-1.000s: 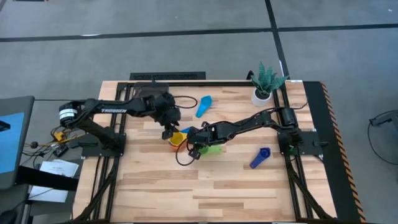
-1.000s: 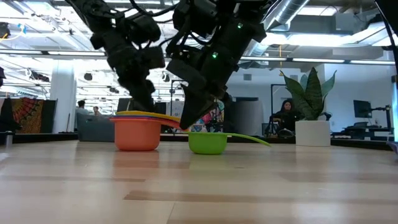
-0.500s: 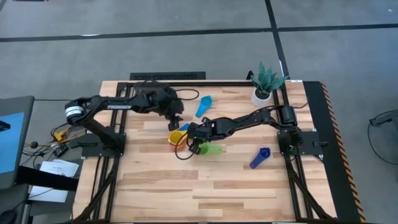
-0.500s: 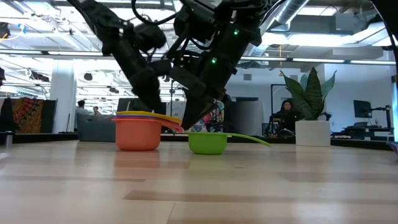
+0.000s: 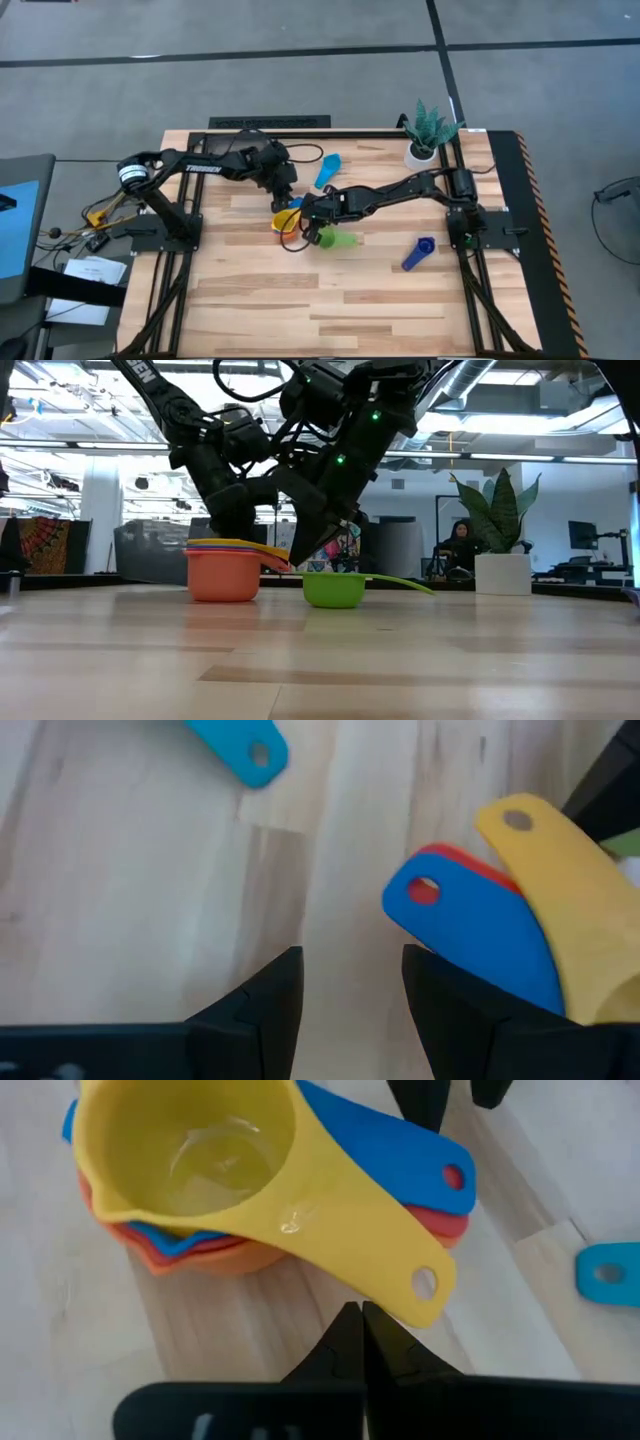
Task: Nest measuring cups in basket
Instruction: Stack the yellow measuring cup on top of the blue measuring cup, then adjust the stacked measuring cups on the table
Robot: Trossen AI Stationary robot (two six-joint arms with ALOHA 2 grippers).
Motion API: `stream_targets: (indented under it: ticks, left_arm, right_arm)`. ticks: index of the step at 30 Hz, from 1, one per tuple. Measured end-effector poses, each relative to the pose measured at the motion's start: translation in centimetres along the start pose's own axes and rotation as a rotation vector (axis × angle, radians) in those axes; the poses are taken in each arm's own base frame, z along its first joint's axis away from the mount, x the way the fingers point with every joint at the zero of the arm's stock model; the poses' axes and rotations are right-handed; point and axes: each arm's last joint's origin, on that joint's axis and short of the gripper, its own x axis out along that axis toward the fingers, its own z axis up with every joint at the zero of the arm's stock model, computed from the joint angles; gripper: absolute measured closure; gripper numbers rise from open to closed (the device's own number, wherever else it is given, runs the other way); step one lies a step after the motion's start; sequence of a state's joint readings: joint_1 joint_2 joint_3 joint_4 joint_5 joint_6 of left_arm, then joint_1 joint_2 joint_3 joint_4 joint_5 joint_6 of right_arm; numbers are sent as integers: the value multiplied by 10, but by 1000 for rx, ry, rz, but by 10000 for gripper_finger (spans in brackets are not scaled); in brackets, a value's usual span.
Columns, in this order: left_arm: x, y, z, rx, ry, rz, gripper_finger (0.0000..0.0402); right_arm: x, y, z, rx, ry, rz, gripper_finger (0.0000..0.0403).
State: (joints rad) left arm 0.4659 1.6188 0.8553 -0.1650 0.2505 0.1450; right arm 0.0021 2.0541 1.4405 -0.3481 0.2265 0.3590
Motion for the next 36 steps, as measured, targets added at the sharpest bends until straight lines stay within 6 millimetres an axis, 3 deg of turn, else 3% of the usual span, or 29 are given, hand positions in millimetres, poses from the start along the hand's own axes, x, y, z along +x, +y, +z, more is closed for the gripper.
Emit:
stream_targets:
  ticks: [27,36]
  left_arm:
    - [0,-6,-1,-6,15,-70,242]
    - [-25,-11,8,17,-56,-42,242]
  right_arm:
    - [-2,-10,19,24,-100,-24,398]
    - [-14,2,28,1,-110,-83,393]
